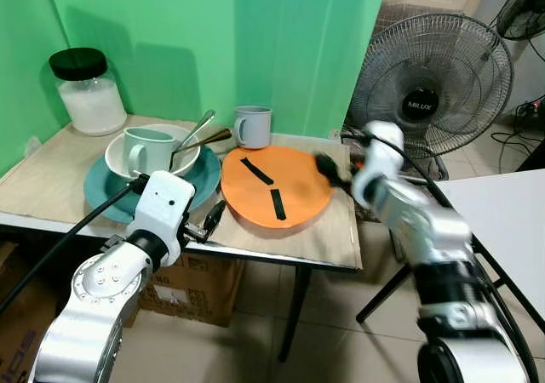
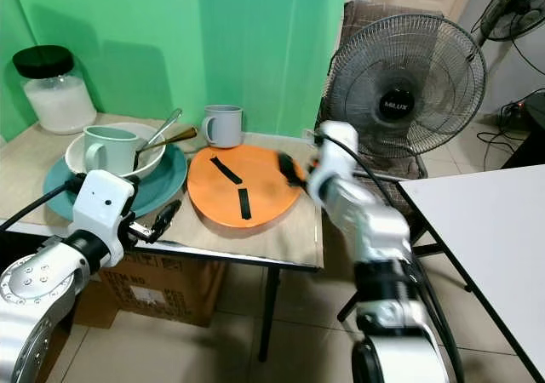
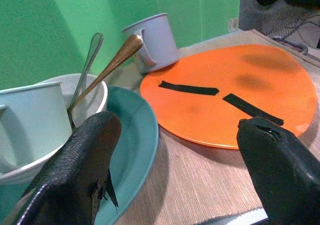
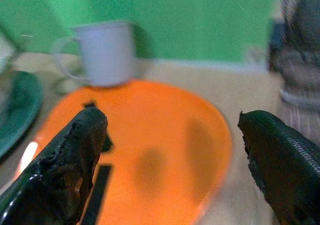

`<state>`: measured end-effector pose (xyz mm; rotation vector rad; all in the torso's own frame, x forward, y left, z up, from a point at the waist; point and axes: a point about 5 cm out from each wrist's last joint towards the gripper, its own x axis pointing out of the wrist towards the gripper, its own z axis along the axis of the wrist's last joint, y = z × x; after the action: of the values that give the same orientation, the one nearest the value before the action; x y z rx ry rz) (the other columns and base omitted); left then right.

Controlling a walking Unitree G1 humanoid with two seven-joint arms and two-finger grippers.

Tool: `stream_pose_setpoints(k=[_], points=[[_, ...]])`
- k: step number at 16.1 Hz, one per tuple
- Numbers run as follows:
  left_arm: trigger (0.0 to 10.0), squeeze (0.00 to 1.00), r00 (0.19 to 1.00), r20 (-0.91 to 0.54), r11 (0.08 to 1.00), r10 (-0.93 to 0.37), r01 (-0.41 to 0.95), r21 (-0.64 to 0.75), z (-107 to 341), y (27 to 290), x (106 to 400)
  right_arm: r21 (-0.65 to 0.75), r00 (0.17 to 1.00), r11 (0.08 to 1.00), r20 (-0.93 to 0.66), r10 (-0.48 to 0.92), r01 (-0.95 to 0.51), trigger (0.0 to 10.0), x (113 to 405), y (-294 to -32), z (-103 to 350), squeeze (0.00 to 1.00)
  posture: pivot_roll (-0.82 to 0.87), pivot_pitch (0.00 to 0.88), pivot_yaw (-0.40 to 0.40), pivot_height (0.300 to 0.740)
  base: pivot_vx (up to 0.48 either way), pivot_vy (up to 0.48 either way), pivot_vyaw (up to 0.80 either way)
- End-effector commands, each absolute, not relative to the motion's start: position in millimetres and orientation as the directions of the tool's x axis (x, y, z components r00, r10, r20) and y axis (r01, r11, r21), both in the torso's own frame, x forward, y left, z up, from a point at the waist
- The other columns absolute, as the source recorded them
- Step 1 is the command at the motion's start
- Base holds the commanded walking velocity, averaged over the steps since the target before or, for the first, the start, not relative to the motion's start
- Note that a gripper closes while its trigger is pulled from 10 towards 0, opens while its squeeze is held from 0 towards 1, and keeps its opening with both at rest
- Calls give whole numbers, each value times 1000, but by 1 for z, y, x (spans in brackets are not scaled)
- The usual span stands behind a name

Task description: Setting the table

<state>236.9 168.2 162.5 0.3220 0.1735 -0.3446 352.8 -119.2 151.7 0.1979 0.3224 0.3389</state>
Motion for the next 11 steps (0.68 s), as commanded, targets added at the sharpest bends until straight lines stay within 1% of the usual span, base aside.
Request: stream_pose_setpoints(k=[1,2,3,4,5,7,8,9,10,11], points=[[10000,0,947,-221,901,-235,298,315,160,177,238,84,892,929,-258,371,-362,10000,360,-109,154,0,11,0,-101,740,0,0,0],[10000,0,954,-215,908,-211,273,317,160,179,237,44,887,927,-277,370,-373,10000,361,-106,150,0,17,0,-108,740,0,0,0],[10000,0,951,-214,907,-222,282,312,160,178,234,63,883,937,-318,345,-343,10000,362,-109,143,0,22,0,-114,740,0,0,0],[10000,0,941,-217,905,-261,317,284,160,173,229,129,872,951,-378,311,-282,10000,363,-117,133,0,26,0,-118,740,0,0,0],[10000,0,929,-220,897,-297,351,269,159,169,226,191,869,949,-388,307,-250,10000,366,-123,132,1000,25,0,-117,740,0,0,0],[10000,0,914,-222,882,-340,392,263,159,165,223,270,863,939,-398,310,-213,10000,368,-129,131,1000,21,0,-112,740,0,0,0],[10000,0,891,-227,859,-393,444,256,159,162,222,372,835,915,-445,324,-157,10000,367,-137,125,1000,8,0,-95,740,0,0,0],[10000,0,879,-232,846,-416,468,257,158,160,222,436,806,892,-482,345,-122,10000,365,-140,120,1000,4,0,-91,740,0,0,0],[10000,0,878,-233,844,-418,471,257,158,160,222,455,799,884,-489,351,-110,10000,365,-141,118,1000,4,0,-91,740,0,0,0],[10000,0,865,-242,831,-440,494,254,158,158,224,537,757,842,-525,388,-60,10000,359,-142,109,0,-4,0,-87,740,0,0,0]])
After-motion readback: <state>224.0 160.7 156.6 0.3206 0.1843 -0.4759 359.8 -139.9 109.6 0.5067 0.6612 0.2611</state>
